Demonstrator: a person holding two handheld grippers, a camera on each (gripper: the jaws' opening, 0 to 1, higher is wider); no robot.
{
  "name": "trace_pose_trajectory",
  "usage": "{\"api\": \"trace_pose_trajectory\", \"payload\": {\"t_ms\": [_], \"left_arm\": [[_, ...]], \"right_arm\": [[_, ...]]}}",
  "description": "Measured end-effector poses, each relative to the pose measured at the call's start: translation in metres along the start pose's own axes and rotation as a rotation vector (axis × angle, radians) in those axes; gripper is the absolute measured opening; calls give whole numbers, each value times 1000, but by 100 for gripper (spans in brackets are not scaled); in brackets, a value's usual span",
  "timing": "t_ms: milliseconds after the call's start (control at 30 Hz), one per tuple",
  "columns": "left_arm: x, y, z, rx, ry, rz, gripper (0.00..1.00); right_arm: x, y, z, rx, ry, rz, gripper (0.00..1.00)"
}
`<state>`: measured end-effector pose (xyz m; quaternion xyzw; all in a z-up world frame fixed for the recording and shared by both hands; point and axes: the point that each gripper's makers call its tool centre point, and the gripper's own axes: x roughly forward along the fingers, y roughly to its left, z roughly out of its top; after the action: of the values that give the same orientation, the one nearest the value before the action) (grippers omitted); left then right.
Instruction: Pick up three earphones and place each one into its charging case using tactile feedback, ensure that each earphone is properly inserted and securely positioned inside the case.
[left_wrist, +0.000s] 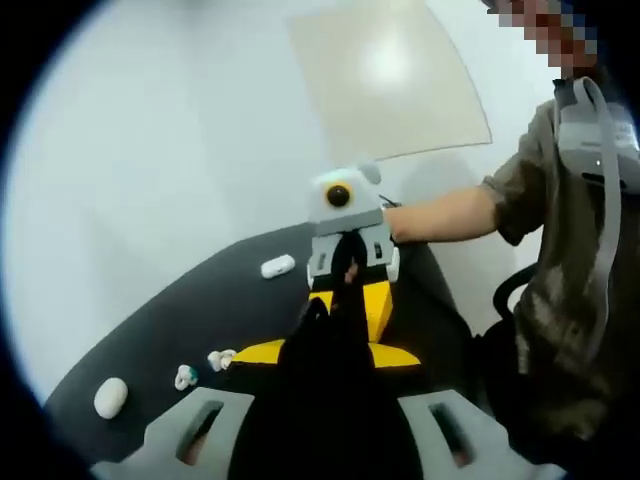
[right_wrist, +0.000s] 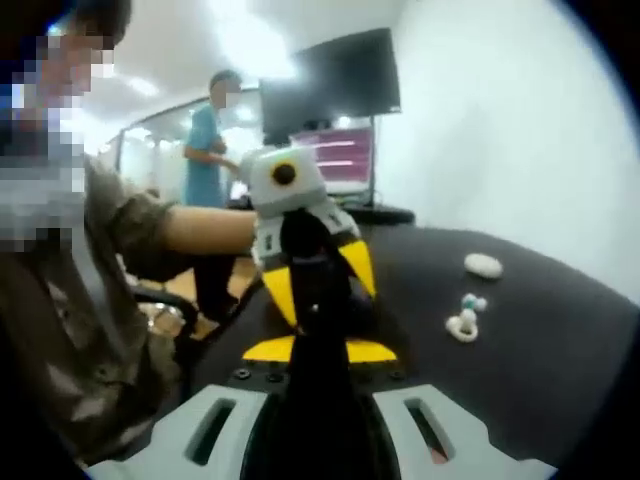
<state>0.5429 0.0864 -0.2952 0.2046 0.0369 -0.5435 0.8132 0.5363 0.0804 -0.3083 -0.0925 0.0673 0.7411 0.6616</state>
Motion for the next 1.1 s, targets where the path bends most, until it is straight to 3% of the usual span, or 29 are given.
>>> {"api": "trace_pose_trajectory", "payload": {"t_ms": [233, 333, 433, 500, 567, 667, 800, 867, 967, 1000, 1100], "left_arm": [[-3, -2, 7, 47, -26, 22, 23], [-6, -3, 12, 62, -55, 28, 14], [-5, -4, 12, 57, -58, 25, 14], [-5, -4, 8, 41, -42, 30, 16], [-5, -3, -4, 79, 38, 32, 23], [-5, 0, -5, 116, 37, 59, 31], [-5, 5, -3, 144, 31, 81, 33], [-3, 5, -5, 191, 55, 78, 35], [2, 7, -11, 286, 117, 95, 38], [4, 8, -13, 317, 136, 104, 37], [9, 9, -11, 341, 123, 108, 36]], "right_arm": [[0, 1, -1, 30, 1, 1, 18], [-1, -1, -2, 47, 1, -5, 18], [-4, -1, -3, 48, -3, -14, 18], [-4, -1, -3, 49, -4, -15, 18], [-5, -1, -4, 52, -5, -14, 18], [-5, -3, -5, 82, -5, -13, 18], [-6, -7, -5, 121, -10, -15, 18], [-6, -7, -5, 135, -11, -13, 18], [-5, -8, -7, 241, -5, -3, 18], [-4, -9, -7, 317, 0, 0, 18], [-1, -17, -8, 478, 5, 5, 18]]}}
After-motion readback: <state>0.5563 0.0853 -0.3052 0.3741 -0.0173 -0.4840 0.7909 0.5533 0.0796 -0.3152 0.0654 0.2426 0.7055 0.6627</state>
